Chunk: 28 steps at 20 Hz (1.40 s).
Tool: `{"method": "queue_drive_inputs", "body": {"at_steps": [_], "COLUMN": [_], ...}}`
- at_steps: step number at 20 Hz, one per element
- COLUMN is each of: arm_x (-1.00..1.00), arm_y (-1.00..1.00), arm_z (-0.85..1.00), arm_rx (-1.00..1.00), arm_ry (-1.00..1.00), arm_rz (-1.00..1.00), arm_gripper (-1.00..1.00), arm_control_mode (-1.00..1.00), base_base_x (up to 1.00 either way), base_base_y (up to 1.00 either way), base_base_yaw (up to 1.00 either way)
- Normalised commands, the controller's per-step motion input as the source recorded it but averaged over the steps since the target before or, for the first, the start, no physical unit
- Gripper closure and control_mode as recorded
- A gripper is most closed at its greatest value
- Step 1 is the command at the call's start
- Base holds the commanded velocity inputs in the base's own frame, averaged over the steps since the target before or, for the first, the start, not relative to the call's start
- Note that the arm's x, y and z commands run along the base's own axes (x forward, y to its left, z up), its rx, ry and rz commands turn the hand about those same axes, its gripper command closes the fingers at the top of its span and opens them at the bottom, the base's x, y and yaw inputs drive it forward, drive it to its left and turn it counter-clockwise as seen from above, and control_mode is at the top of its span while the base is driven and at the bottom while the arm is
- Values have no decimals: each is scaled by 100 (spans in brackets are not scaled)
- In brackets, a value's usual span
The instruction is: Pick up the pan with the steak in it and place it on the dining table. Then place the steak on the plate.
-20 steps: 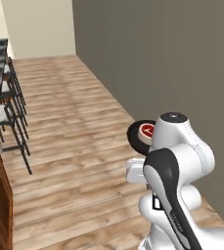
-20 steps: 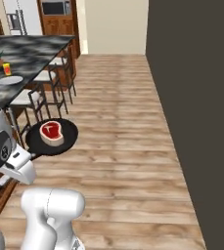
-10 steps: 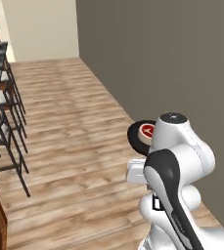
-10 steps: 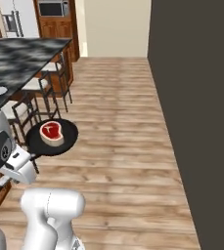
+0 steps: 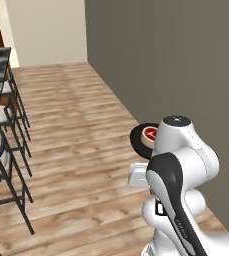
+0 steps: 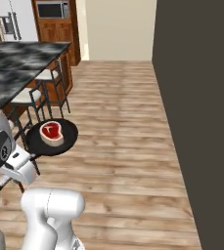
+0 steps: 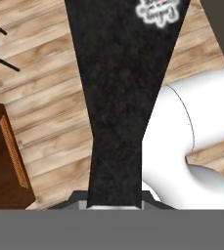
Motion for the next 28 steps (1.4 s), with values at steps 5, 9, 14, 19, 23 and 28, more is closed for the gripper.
{"method": "queue_drive_inputs", "body": {"at_steps": [5,9,14,19,23,28], "arm_x": [0,0,0,0,0,0], "arm_y": [0,0,0,0,0,0], "arm_z": [0,0,0,0,0,0], "arm_rx": [0,0,0,0,0,0], "arm_ry": [0,0,0,0,0,0], "arm_rz": [0,0,0,0,0,0], "arm_gripper": [100,100,100,100,100,100], "arm_control_mode": [100,100,100,100,100,100], "base_base_x": [100,100,75,35,4,0], "base_base_y": [0,-5,-11,-26,-9,-2], "base_base_yaw": [5,6,10,31,44,49]}}
